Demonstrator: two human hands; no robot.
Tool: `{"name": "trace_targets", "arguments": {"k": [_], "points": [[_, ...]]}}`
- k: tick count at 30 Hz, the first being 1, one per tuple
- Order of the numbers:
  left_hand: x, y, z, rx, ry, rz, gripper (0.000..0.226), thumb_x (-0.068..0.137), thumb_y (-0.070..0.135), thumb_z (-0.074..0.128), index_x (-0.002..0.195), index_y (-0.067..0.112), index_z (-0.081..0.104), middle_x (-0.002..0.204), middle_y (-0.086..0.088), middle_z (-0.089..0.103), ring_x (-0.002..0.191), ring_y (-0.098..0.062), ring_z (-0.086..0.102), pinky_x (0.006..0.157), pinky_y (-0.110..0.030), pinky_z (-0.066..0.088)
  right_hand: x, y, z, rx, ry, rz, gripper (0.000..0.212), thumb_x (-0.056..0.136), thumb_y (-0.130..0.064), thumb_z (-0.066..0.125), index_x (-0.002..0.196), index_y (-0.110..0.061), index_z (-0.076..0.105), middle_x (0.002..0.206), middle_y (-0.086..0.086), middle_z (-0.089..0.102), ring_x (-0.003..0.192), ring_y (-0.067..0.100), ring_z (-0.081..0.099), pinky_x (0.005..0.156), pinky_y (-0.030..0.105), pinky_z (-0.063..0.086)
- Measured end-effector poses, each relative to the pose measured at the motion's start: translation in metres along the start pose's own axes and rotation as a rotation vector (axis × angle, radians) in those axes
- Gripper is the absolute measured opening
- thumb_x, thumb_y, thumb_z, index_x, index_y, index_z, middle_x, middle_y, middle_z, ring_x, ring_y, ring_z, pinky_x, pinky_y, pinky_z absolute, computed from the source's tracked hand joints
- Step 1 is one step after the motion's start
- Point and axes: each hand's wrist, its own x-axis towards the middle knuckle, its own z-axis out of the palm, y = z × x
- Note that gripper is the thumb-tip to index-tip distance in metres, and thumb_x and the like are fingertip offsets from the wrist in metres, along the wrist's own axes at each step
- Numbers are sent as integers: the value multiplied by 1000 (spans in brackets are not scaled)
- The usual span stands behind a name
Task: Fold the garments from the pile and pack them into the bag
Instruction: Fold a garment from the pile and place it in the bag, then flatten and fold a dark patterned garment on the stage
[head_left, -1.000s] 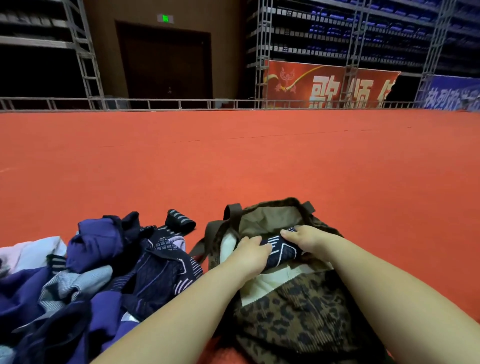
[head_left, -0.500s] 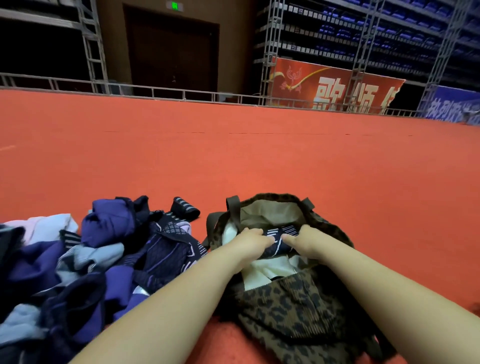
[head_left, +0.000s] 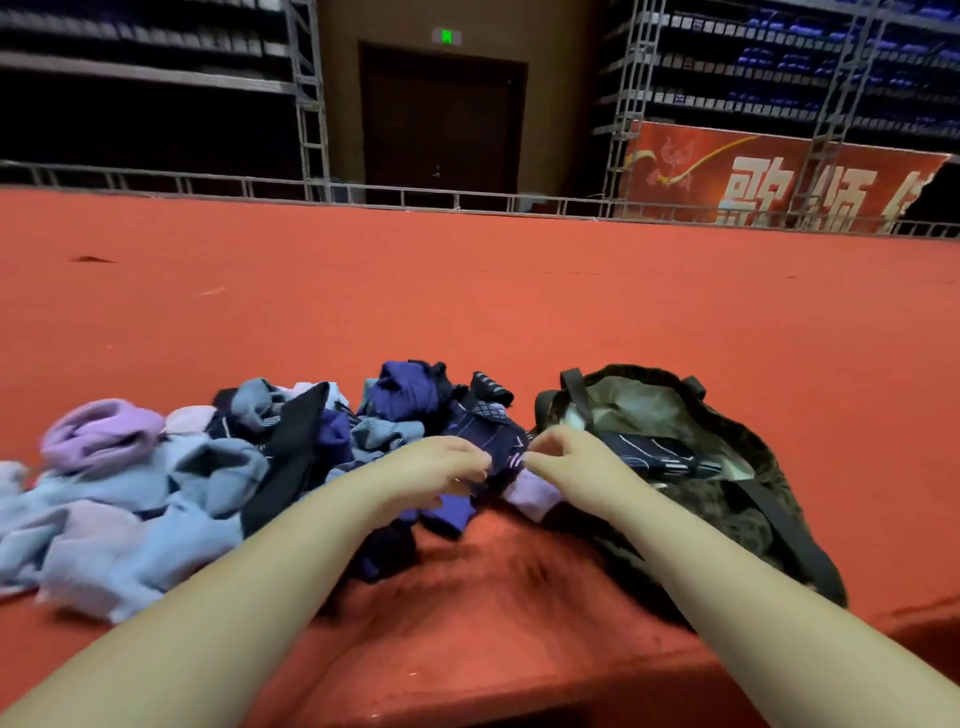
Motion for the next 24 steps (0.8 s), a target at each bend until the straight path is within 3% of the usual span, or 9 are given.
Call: {"name": "trace_targets", "arguments": {"k": [2, 4, 7, 10, 12, 15, 18, 21, 24], "points": [[-22, -12, -18, -31, 38, -12, 18, 86, 39, 56, 97, 26, 62, 103, 7, 67, 94, -10, 61, 82, -30, 41, -3, -11, 23, 32, -79, 5, 17, 86, -29, 60, 91, -13, 64, 78, -2, 66, 70, 14, 58, 74, 31, 49], [-44, -22, -34, -48, 65, -33, 24, 81, 42, 57, 99, 26, 62, 102, 9, 68, 92, -9, 62, 83, -30, 41, -5, -19, 44, 21, -125, 3, 21, 86, -33, 62, 90, -12, 65, 80, -3, 65, 72, 11, 56, 74, 30, 47], [-68, -40, -52, -85, 99, -66, 18, 89, 38, 55, 99, 24, 61, 103, 6, 67, 89, -11, 61, 75, -25, 45, -11, -31, 70, 203, -216, 45, 22, 90, -33, 60, 83, -13, 59, 81, 1, 59, 70, 13, 53, 62, 27, 42], [-88, -62, -66, -65, 257, -45, 9, 93, 30, 54, 89, 24, 60, 90, 8, 66, 80, -9, 60, 64, -22, 43, -22, -51, 91, 393, -342, 106, 18, 95, -33, 53, 87, -17, 53, 87, 3, 56, 64, 11, 49, 53, 19, 36], [-95, -78, -74, 49, 390, -10, 9, 84, 32, 66, 86, 24, 63, 84, 9, 66, 78, -8, 59, 66, -24, 44, -28, -62, 105, 420, -405, 91, 19, 96, -34, 51, 92, -16, 52, 89, 3, 57, 65, 11, 49, 53, 18, 35], [-103, -99, -77, 133, 405, -38, 44, 57, 48, 71, 94, 25, 64, 94, 10, 67, 88, -8, 62, 83, -27, 48, -35, -75, 125, 412, -450, 79, 20, 96, -38, 50, 90, -19, 54, 92, 0, 61, 67, 10, 53, 54, 18, 38], [-103, -111, -73, 194, 390, -10, 56, 51, 52, 71, 100, 27, 61, 98, 10, 65, 90, -5, 59, 85, -25, 46, -38, -83, 137, 451, -445, 81, 20, 95, -41, 51, 89, -22, 54, 92, -3, 62, 68, 9, 57, 57, 20, 41], [-101, -117, -67, 223, 402, 91, 21, 69, 32, 78, 81, 34, 61, 86, 9, 67, 76, -2, 58, 76, -24, 47, -38, -85, 142, 497, -382, 82, 19, 94, -40, 53, 91, -22, 53, 88, -4, 60, 67, 9, 57, 58, 20, 43], [-102, -124, -64, 244, 398, 196, 17, 77, 26, 72, 66, 34, 61, 68, 14, 65, 64, 0, 57, 68, -27, 46, -34, -83, 145, 522, -209, 61, 24, 91, -36, 59, 109, -22, 51, 90, -5, 57, 70, 11, 55, 64, 24, 44]]}}
